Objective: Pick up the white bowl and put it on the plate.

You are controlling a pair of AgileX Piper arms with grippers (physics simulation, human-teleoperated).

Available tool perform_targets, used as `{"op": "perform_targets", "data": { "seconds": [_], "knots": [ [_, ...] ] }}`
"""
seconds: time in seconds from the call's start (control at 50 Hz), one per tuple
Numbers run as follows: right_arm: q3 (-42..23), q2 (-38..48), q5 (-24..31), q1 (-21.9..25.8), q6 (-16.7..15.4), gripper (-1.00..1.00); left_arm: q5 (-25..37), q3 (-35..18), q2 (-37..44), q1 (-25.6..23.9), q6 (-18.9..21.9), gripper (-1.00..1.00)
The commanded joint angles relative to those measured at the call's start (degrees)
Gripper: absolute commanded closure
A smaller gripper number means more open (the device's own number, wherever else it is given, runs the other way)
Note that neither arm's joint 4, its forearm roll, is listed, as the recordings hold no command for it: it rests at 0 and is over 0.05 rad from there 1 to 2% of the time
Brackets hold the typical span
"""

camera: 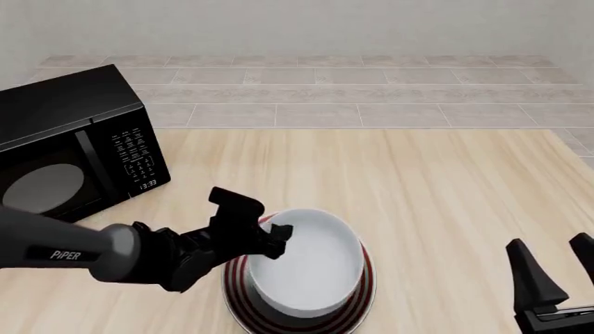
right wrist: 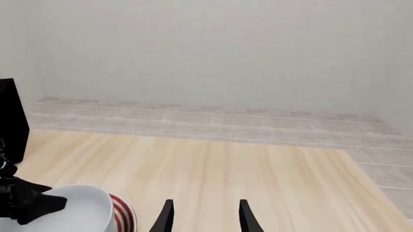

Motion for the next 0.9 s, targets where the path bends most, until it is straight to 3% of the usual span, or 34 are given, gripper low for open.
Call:
{"op": "perform_targets", "data": {
  "seconds": [0.02,0.12,0.2,0.32,0.42,0.46,0.5,0.72,0.9],
  "knots": [
    [0.40,0.59,-0.81,0.15,-0.03,-1.00,0.45,1.49,-4.20,-1.10,1.33,-1.00],
    [0.25,1.34,-1.35,0.21,-0.01,-1.00,1.34,2.23,-6.89,-1.86,1.57,-1.00],
    [0.20,1.67,-1.68,0.42,-0.01,-1.00,0.99,4.70,-13.42,-1.08,3.26,-1.00],
    [0.41,1.86,-1.93,0.41,-0.09,-1.00,2.90,8.06,-28.07,-0.58,4.48,-1.00],
    [0.63,2.14,-2.41,0.41,-0.10,-1.00,10.89,8.84,-43.74,-2.24,3.78,-1.00],
    [0.59,2.46,-2.63,0.41,-0.07,-1.00,11.69,9.30,-46.75,-1.78,4.73,-1.00],
    [0.80,2.96,-3.22,0.10,0.19,-1.00,15.57,9.89,-55.74,-1.37,6.22,-1.00],
    [0.80,3.65,-4.05,0.01,0.75,-1.00,26.12,8.21,-68.01,1.29,4.79,-1.00],
    [0.80,2.39,-3.19,0.25,0.94,-1.00,30.30,7.36,-73.00,3.71,4.29,-1.00]
  ]
}}
